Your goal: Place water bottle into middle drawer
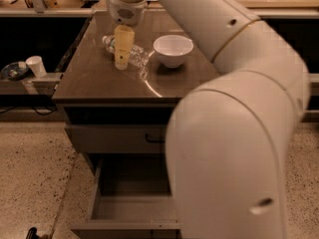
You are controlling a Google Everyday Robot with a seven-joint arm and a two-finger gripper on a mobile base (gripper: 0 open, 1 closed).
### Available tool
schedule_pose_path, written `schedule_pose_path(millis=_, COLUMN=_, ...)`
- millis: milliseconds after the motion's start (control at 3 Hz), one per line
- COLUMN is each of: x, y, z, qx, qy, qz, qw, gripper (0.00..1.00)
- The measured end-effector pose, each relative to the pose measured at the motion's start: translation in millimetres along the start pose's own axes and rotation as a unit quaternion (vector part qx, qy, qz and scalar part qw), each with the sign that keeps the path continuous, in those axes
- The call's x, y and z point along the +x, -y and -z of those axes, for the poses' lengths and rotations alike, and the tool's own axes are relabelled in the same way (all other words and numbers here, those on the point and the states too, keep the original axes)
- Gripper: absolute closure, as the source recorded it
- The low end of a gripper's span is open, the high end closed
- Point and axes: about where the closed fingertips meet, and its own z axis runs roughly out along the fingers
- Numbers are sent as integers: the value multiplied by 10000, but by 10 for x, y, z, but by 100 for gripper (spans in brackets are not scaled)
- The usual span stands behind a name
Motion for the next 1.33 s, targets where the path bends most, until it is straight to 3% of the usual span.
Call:
schedule_pose_path(millis=333, x=-238, y=181, z=-349, qx=-120, qy=-5, qz=-350, qw=9993, gripper=0)
schedule_pose_path(millis=667, x=-285, y=331, z=-658, qx=-193, qy=-74, qz=-833, qw=9963, gripper=0)
schedule_pose_path(millis=1000, x=-258, y=388, z=-818, qx=-273, qy=-83, qz=-1149, qw=9930, gripper=18)
schedule_pose_path(millis=1333, x=-206, y=394, z=-911, qx=-431, qy=130, qz=-1251, qw=9911, gripper=43)
